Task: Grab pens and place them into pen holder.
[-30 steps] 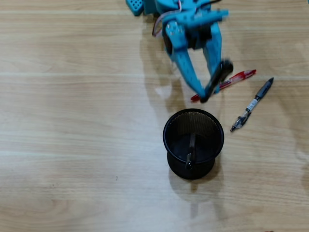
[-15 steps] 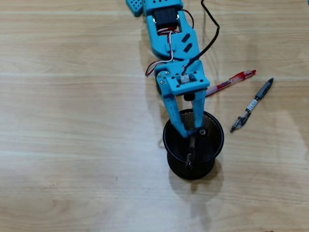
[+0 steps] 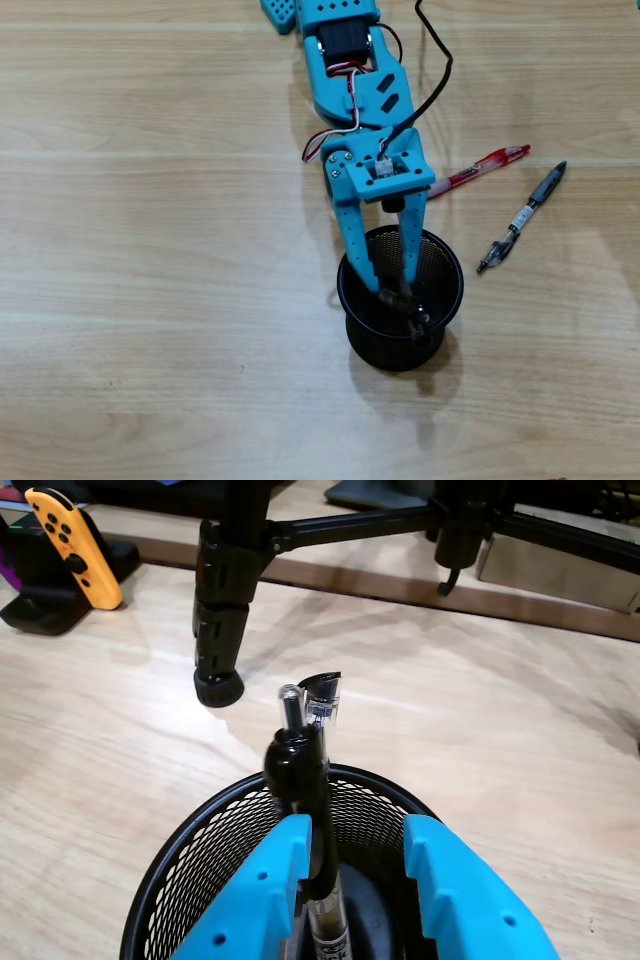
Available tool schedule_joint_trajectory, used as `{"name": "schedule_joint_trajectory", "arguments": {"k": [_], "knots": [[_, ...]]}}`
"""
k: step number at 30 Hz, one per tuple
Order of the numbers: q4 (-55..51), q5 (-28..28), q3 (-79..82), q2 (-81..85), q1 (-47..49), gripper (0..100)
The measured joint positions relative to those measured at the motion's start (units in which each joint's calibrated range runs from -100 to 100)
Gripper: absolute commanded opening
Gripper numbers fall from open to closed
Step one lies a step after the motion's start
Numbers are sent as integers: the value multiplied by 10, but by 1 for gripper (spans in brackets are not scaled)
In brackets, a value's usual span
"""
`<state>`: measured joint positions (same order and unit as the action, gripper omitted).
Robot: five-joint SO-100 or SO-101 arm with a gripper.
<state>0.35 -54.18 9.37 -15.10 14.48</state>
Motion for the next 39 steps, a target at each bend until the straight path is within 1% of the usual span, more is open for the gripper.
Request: {"name": "schedule_joint_trajectory", "arguments": {"k": [8,9,11,15,19,25,29,33,36,39], "knots": [[0,1,-4,11,0,11],[0,5,-4,22,0,9],[0,17,0,52,0,2],[-10,25,61,129,0,2],[-94,25,124,216,0,2],[-285,25,185,354,0,2],[-391,27,214,433,0,2],[-477,27,239,494,1,2],[-539,27,257,548,21,2],[-554,27,289,582,18,2]]}}
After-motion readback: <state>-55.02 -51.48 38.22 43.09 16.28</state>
